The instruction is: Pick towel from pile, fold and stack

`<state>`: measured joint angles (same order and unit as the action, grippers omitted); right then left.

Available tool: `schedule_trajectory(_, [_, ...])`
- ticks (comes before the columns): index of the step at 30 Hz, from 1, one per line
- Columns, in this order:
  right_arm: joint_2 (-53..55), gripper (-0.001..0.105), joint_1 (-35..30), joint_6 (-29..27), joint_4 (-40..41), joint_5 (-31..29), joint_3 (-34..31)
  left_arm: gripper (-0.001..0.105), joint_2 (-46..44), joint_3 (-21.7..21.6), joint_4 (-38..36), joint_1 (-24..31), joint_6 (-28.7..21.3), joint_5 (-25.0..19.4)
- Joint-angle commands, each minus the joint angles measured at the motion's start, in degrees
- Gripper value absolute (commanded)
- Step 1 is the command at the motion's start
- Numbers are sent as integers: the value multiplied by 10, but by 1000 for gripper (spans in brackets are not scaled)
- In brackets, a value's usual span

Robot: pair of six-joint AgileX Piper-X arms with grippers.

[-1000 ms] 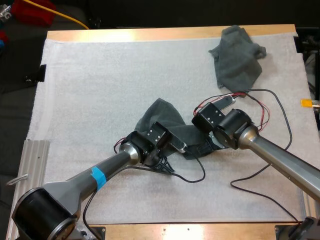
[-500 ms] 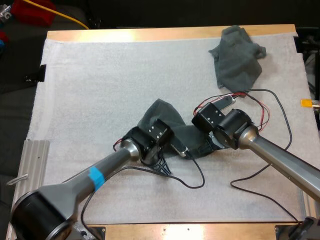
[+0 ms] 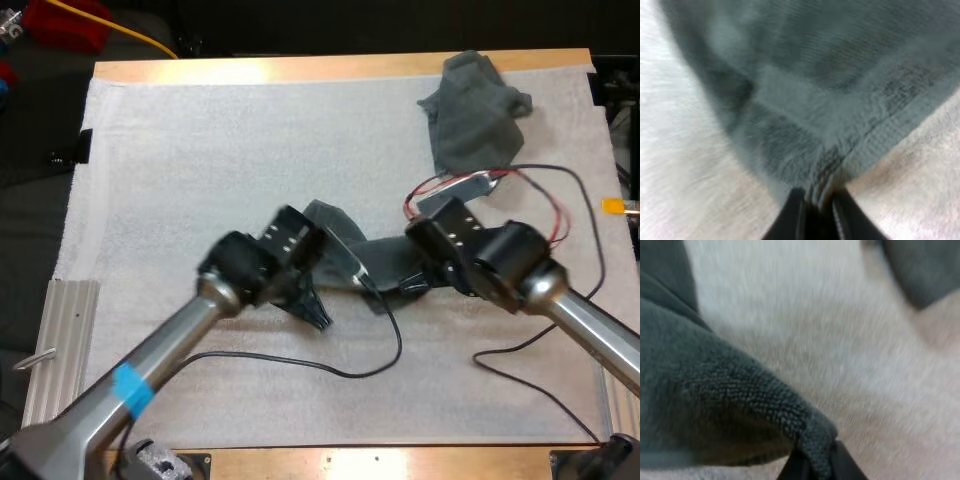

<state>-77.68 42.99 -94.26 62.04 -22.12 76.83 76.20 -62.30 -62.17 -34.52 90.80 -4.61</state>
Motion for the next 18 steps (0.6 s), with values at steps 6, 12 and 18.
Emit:
schedule_trajectory(6, [41,1,-1,-12,11,1,41,4,-57,-64,-34,27,-6,-6])
schedule_trajectory(12, [46,1,14,-20,55,-3,96,4,-69,-109,-83,27,-8,-11])
schedule_trajectory(18, [46,1,31,-25,115,-8,129,4,-75,-139,-133,27,-8,-15])
